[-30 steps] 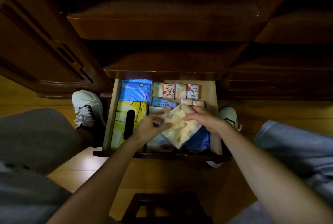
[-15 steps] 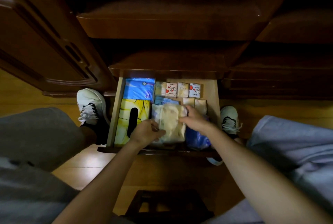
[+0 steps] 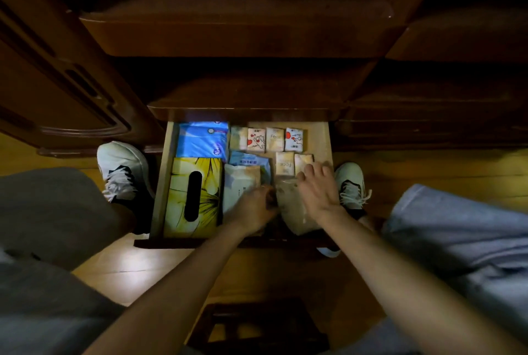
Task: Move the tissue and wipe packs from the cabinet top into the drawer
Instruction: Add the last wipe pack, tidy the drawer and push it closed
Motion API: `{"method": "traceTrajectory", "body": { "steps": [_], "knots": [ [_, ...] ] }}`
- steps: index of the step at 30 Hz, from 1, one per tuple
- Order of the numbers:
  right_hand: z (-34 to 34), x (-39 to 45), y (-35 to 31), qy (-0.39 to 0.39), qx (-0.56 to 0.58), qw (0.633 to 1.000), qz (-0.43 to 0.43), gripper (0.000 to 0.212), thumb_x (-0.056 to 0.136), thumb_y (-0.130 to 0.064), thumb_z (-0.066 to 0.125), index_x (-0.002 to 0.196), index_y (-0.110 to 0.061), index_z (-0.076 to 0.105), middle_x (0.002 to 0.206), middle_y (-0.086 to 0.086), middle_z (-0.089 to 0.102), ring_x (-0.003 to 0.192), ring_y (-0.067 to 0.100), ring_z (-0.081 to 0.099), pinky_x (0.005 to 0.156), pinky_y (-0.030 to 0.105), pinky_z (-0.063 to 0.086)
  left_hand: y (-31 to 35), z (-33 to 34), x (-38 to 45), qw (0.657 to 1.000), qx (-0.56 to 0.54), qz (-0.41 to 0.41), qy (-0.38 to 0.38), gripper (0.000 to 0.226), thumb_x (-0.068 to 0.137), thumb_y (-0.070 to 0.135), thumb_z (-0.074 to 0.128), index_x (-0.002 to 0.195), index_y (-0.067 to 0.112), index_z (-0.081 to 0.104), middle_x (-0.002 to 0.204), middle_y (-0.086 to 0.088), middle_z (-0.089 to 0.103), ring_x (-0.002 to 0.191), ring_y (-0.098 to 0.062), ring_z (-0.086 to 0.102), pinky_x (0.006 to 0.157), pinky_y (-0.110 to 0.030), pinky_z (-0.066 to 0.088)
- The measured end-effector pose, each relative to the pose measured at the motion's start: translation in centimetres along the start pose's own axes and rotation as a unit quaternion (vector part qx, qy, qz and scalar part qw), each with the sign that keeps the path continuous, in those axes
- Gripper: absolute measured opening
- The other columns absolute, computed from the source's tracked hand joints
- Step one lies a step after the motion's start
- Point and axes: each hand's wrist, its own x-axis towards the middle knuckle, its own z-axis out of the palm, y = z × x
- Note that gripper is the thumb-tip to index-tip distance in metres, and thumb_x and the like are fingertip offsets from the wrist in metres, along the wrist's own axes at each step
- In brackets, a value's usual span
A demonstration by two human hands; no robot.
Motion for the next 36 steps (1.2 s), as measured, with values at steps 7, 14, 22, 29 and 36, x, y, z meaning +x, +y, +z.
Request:
{"method": "traceTrajectory", "body": {
  "steps": [7,14,22,29,36],
  "knots": [
    [1.2,0.9,1.4,-0.071,-0.071,0.994,-0.046,0.044,0.09,-0.041,0.058,0.132,-0.029,0.064,0.147,0.001,0.054,0.147,0.036,0.021,0.119,0.059,-0.002,0.6,4.2,2.2,0.995,0.013,-0.037,-0.095,0.066,0.095,0.035,0.064,0.152,0.027,0.033,0.141,-0.006,0.058,0.126,-0.024,0.057,0.097,-0.032,0.042],
    [1.0,1.4,1.3,-0.077,-0.06,0.994,-0.054,0.04,0.095,-0.032,0.053,0.132,-0.029,0.064,0.149,-0.001,0.053,0.153,0.031,0.019,0.12,0.057,-0.008,0.0,5.9,3.5,0.992,0.058,-0.08,-0.075,0.098,0.081,0.035,0.08,0.158,0.02,0.022,0.138,-0.01,0.059,0.124,-0.028,0.058,0.099,-0.042,0.05],
    [-0.8,3.6,2.0,-0.106,-0.11,0.983,-0.104,0.04,0.098,-0.031,0.053,0.138,-0.028,0.058,0.137,-0.003,0.063,0.145,0.024,0.038,0.124,0.055,0.001,1.1,6.2,4.5,0.95,0.306,-0.031,-0.053,0.087,0.085,0.032,0.074,0.153,0.012,0.023,0.135,-0.014,0.058,0.115,-0.034,0.063,0.088,-0.043,0.051],
    [-1.4,4.0,2.4,-0.271,-0.115,0.943,-0.153,0.063,0.088,-0.058,0.06,0.136,-0.018,0.058,0.142,0.009,0.052,0.137,0.031,0.037,0.114,0.047,0.025,0.7,6.3,5.5,0.947,0.318,-0.008,-0.048,0.083,0.088,0.03,0.07,0.152,0.008,0.023,0.118,-0.011,0.07,0.102,-0.033,0.07,0.079,-0.04,0.053],
    [2.1,2.0,-0.6,-0.174,-0.232,0.949,-0.126,0.05,0.108,-0.022,0.031,0.154,-0.002,0.031,0.159,0.019,0.033,0.144,0.038,0.03,0.111,0.046,0.03,0.0,4.9,5.7,0.95,0.269,-0.004,-0.16,0.111,0.085,0.043,0.071,0.16,0.011,-0.004,0.128,-0.019,0.064,0.11,-0.037,0.065,0.086,-0.042,0.05]
  ]
}}
